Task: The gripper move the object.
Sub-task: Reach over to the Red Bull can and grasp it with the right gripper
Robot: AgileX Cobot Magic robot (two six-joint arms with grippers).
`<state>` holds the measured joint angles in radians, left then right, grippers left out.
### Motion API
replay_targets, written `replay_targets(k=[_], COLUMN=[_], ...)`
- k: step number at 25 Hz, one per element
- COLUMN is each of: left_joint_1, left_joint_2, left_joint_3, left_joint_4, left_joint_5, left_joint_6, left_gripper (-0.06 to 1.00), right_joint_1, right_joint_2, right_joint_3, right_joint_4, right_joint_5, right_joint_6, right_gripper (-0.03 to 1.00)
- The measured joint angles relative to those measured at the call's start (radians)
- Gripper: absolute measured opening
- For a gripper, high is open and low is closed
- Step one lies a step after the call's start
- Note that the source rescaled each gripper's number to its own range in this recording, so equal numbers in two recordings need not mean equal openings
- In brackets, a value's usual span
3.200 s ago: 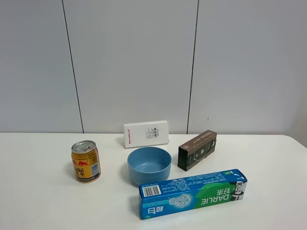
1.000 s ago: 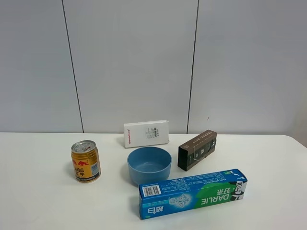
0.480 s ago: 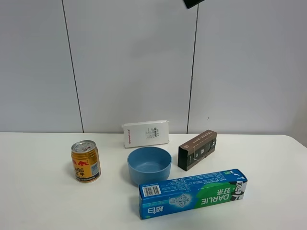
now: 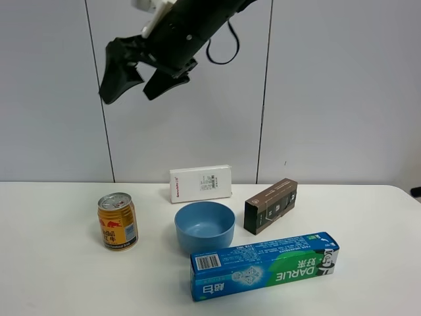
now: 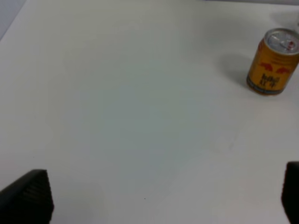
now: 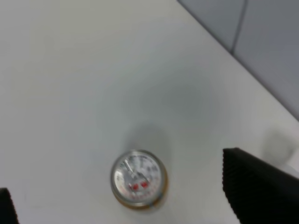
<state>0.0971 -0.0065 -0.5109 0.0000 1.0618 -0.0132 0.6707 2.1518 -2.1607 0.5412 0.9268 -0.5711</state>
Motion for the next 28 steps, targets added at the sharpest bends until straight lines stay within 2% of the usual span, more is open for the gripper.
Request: replay_targets(k=[5,10,28], left_joint_1=[0.000,0.000,0.000], left_joint_2=[0.000,0.000,0.000], left_joint_3=[0.000,0.000,0.000], left_joint_4=[0.000,0.000,0.000], left_joint_5=[0.000,0.000,0.000], left_joint_6=[0.001,0.001,0.000], left_gripper=[1.00,1.00,1.00], right_joint_1=[0.084,0.106,0.115], right_joint_2=[0.065,0.127,0.335], right_joint_3=[0.000,0.000,0.000], right_joint_4=[-0.049,-0.047,-0.036], right_joint_5=[-0.104,-0.191,-0.300], right_joint_6=[-0.011,-0.011,-0.012], right_gripper=[1.00,1.00,1.00])
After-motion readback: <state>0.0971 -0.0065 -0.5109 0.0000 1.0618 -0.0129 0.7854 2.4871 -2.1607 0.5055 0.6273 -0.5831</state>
